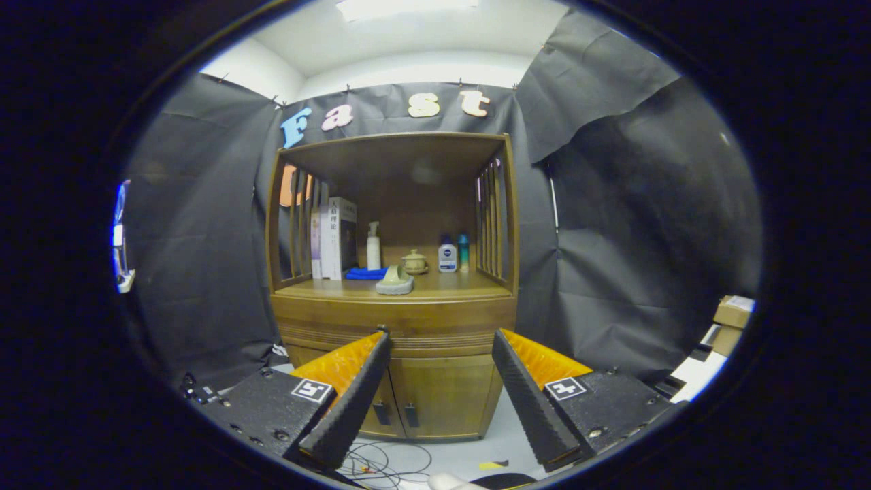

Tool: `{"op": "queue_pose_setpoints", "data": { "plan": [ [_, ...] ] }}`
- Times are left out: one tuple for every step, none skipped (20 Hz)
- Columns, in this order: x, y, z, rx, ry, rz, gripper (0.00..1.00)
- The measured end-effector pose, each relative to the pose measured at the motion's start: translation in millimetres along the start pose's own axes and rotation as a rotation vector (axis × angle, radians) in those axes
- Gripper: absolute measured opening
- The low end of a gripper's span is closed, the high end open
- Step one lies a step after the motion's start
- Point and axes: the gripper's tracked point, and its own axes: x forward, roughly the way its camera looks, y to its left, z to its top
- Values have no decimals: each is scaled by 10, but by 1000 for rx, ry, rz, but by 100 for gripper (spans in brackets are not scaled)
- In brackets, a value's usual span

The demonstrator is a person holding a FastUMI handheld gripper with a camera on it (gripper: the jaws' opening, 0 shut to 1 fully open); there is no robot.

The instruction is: Pull open the drawer, take out the items inside it, and place them on the countertop above the cabinet.

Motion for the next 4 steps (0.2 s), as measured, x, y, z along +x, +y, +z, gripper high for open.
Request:
{"op": "queue_pose_setpoints", "data": {
  "plan": [
    [-2, 4, -15, 2, 5, 1, 99],
    [-11, -1, -28, 7, 7, 3, 99],
    [-13, -9, -36, 12, 10, 3, 99],
    [-6, -27, -56, 16, 15, 0, 99]
  ]
}}
